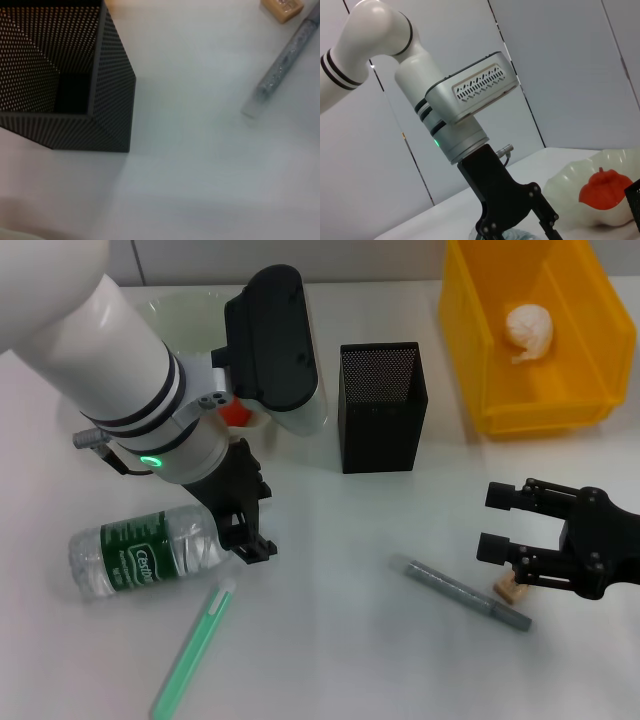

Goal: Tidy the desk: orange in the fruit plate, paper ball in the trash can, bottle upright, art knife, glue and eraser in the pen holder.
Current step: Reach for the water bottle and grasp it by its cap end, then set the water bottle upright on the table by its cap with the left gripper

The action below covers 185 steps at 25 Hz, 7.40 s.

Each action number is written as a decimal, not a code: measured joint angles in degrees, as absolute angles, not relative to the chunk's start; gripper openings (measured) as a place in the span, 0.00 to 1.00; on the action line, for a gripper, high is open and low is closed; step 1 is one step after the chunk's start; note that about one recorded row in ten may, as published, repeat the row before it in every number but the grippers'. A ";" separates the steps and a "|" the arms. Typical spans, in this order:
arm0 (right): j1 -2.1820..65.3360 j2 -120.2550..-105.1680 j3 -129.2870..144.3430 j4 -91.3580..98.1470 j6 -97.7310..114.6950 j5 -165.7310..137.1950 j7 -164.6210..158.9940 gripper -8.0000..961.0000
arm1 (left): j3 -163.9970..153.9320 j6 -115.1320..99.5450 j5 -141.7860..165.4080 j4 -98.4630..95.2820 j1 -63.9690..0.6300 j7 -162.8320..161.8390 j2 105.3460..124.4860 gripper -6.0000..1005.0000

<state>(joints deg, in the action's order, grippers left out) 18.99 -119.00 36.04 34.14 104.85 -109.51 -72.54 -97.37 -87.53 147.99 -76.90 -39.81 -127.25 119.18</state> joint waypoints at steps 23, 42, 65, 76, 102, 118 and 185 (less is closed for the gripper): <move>18.99 -118.95 36.03 32.63 104.45 -109.51 -71.35 0.77 | -98.39 -84.14 150.29 -69.52 -42.61 -128.78 119.18 0.64; 18.99 -118.99 36.04 32.52 104.15 -109.78 -71.27 0.77 | -101.12 -82.53 152.56 -65.63 -45.19 -132.71 119.18 0.58; 19.02 -118.88 36.03 32.52 104.15 -109.54 -71.27 0.77 | -98.24 -84.17 149.04 -80.66 -39.35 -129.60 118.91 0.45; 19.32 -118.83 36.04 32.60 104.15 -109.51 -71.28 0.77 | -91.19 -84.50 141.05 -87.13 -34.85 -124.67 118.78 0.46; 19.77 -118.89 36.14 32.51 104.15 -109.51 -71.28 0.77 | -79.31 -81.88 128.60 -87.13 -29.44 -113.88 118.63 0.48; 20.68 -119.00 36.49 32.52 104.15 -109.65 -71.28 0.77 | -69.93 -82.62 116.01 -86.90 -24.07 -107.04 118.48 0.48; 21.99 -119.01 36.65 31.17 103.36 -109.87 -71.28 0.77 | -47.79 -89.62 99.77 -65.96 -16.38 -90.64 115.70 0.52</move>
<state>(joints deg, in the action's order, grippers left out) 21.99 -119.01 36.65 31.17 103.36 -109.87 -71.28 -47.79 -89.62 99.77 -65.96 -16.38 -90.64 115.70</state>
